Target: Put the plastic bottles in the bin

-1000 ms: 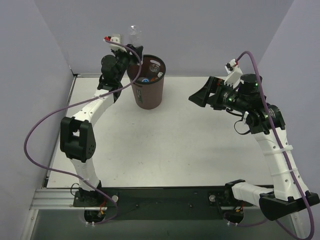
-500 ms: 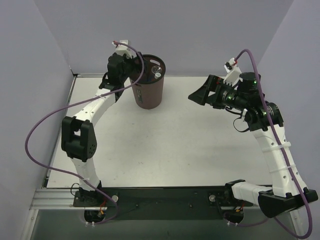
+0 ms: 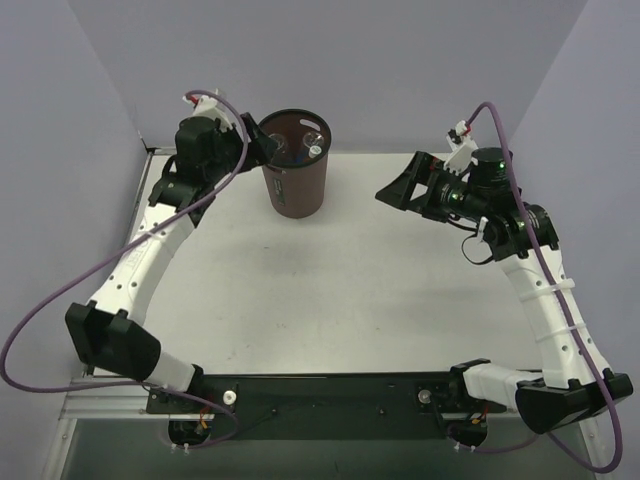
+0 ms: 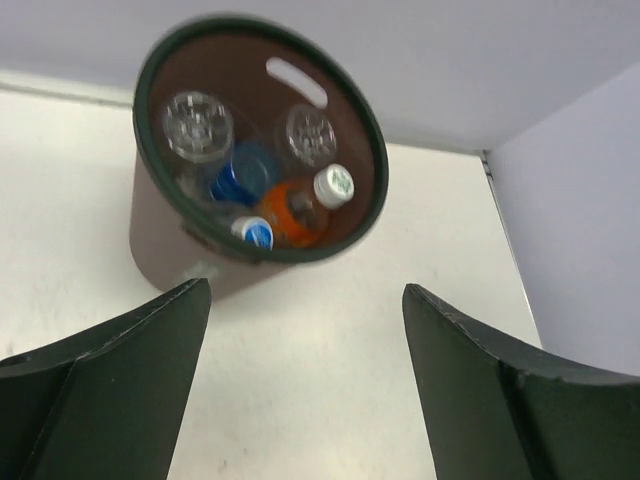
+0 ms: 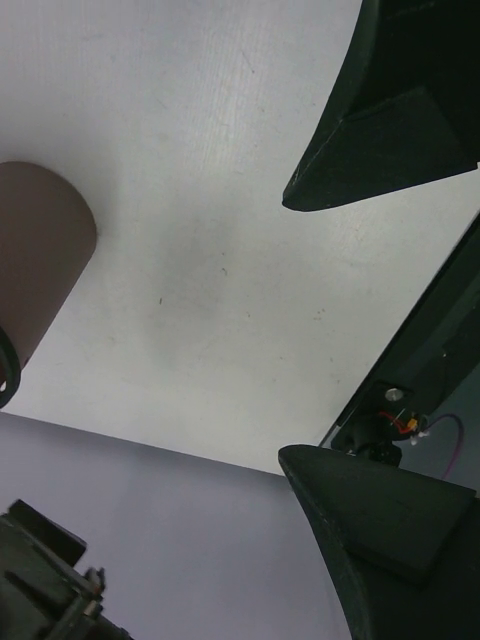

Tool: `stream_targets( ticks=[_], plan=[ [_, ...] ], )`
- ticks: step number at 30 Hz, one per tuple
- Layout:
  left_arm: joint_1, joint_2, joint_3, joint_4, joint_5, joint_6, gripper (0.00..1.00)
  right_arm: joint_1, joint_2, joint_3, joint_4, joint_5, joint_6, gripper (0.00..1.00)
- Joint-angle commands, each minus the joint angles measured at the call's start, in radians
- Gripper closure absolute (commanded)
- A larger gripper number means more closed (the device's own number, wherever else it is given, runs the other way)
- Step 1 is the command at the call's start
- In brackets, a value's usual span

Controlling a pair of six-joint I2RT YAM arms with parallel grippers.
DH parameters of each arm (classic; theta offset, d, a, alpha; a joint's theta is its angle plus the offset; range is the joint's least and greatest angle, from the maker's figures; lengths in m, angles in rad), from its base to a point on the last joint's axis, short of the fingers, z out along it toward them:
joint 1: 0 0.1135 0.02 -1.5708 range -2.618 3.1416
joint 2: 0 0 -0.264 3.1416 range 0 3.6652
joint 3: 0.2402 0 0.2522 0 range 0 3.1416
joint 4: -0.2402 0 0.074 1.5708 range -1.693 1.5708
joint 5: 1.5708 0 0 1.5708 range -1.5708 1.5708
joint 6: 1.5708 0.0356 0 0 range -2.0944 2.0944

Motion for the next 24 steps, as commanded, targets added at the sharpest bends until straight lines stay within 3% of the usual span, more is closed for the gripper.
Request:
stream_targets(
  ticks=[1, 10, 14, 24],
  plan=[
    [-0.014, -0.187, -0.207, -0.054, 0.076, -0.096, 0.11, -0.006, -0.068, -0.04, 0.019, 0.113, 0.034, 0.03],
    [-0.025, -0.562, -0.658, -0.032, 0.209, -0.206, 0.07, -0.026, -0.204, -0.253, -0.012, 0.233, 0.02, 0.0],
    [-0.025, -0.683, -0.79, -0.018, 0.217, -0.205, 0.07, -0.04, -0.296, -0.38, -0.004, 0.285, 0.017, 0.0],
    [-0.023, -0.865, -0.924, -0.014, 0.2, -0.163, 0.06, -0.04, -0.548, -0.653, 0.069, 0.349, -0.001, 0.0]
  ],
)
